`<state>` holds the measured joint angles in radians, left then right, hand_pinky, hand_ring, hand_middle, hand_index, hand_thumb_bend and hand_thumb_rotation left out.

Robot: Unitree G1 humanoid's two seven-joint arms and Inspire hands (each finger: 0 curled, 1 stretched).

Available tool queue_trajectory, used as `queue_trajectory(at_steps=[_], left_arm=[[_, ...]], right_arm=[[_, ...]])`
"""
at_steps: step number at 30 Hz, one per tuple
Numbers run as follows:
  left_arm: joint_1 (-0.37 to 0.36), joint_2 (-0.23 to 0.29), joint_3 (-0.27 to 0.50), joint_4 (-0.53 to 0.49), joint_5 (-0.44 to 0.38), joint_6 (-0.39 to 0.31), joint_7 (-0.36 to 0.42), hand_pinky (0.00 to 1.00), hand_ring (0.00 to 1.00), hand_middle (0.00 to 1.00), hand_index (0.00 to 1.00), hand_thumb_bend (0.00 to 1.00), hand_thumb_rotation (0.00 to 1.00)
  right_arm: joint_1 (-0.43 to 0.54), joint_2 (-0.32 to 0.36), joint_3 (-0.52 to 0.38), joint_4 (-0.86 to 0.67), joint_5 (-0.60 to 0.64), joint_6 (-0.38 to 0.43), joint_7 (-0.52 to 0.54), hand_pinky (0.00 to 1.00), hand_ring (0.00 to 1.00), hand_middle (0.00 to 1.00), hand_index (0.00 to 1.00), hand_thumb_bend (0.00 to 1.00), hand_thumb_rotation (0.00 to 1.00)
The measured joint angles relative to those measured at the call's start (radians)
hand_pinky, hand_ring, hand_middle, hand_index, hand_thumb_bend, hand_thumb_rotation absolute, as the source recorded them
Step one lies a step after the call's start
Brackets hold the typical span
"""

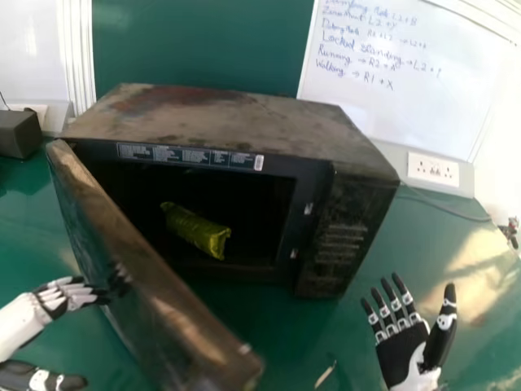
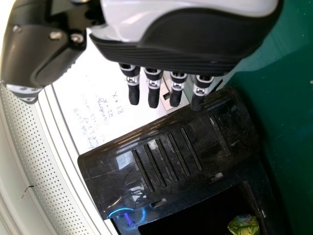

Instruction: Put biscuit inside oven

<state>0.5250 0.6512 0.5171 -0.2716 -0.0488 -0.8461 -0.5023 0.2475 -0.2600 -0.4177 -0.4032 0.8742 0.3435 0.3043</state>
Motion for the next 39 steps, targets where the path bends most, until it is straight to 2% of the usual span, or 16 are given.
queue_trajectory(at_steps=[4,9,18,26,34,39], left_arm=[[-0.068,0.026,-0.050,0.003,0.001,0.047,-0.013,0.99,0.96,0.97,0.92,0.82,0.80],[-0.152,0.031,-0.115,0.008,0.031,0.113,-0.020,0.98,0.96,0.97,0.91,0.82,0.78],[-0.331,0.030,-0.247,0.091,0.039,0.113,-0.032,0.98,0.96,0.97,0.91,0.82,0.77],[-0.465,0.031,-0.334,0.112,0.049,0.151,-0.043,0.98,0.96,0.97,0.91,0.82,0.78],[-0.575,0.028,-0.412,0.122,0.054,0.231,-0.058,0.98,0.96,0.97,0.92,0.81,0.79],[-0.597,0.026,-0.429,0.121,0.055,0.257,-0.066,0.98,0.96,0.98,0.93,0.83,0.77]], right_arm=[[0.000,0.002,0.000,0.000,-0.001,0.000,0.000,0.97,0.96,0.97,0.93,0.85,1.00],[0.001,0.006,0.000,0.000,0.000,0.001,0.004,0.94,0.95,0.96,0.95,0.88,1.00],[0.004,0.013,-0.002,-0.002,0.001,0.008,-0.002,1.00,0.97,0.98,0.96,0.86,1.00],[0.004,0.015,-0.003,-0.002,0.003,0.019,0.001,0.97,0.95,0.97,0.95,0.86,1.00],[0.006,0.022,-0.002,-0.002,0.005,0.020,0.002,0.93,0.94,0.97,0.94,0.84,1.00],[0.008,0.023,-0.002,-0.002,0.005,0.021,0.008,0.94,0.95,0.97,0.94,0.84,1.00]])
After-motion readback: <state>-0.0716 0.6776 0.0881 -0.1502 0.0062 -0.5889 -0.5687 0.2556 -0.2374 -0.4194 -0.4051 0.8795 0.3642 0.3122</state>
